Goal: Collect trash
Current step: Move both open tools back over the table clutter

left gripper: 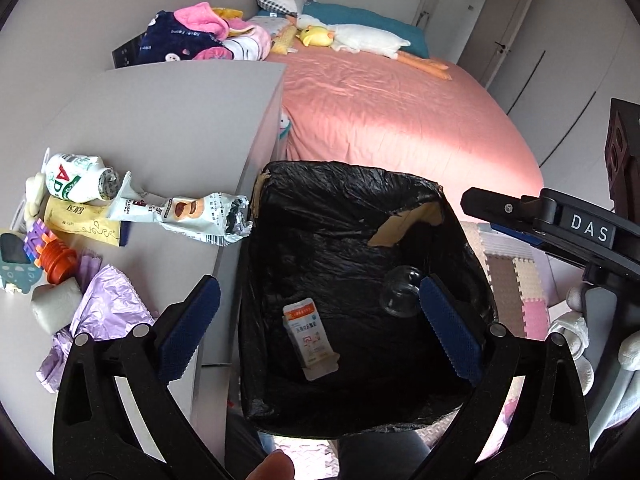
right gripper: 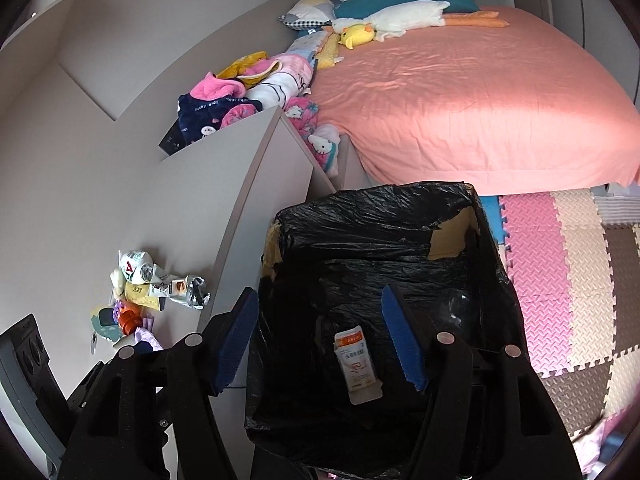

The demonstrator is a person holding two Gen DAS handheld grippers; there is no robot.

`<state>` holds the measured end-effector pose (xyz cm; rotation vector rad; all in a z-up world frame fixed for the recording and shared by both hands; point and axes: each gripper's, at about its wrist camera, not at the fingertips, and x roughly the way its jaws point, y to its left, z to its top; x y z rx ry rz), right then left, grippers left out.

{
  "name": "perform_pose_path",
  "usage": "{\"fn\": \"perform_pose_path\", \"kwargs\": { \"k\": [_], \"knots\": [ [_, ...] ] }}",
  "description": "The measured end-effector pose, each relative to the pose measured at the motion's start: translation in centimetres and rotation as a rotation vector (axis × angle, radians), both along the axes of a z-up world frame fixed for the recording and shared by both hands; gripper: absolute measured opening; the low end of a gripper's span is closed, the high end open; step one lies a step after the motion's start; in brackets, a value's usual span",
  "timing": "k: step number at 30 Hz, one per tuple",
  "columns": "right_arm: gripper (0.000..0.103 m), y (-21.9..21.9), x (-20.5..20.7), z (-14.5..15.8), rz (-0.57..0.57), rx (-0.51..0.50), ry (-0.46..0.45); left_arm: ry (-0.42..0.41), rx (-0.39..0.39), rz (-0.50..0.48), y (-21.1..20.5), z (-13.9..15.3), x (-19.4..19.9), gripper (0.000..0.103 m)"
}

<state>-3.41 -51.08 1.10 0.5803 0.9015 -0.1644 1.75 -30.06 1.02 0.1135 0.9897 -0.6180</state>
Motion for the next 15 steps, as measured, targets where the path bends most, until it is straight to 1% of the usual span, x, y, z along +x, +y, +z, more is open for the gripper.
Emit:
{"fn": "perform_pose_path", "kwargs": {
  "k": [10, 15],
  "knots": [
    [0.065, 1.8, 0.6, -0.2, 0.042, -0.012, 0.004, -0.012, 0.005, 0.024, 1.9, 0.1, -0.2, 0.096],
    [0.065, 3.9, 1.2, 0.1, 0.095, -0.036, -0.012, -0.032, 0.025, 0.038, 3.7, 0.2, -0.3, 0.096]
  ]
}}
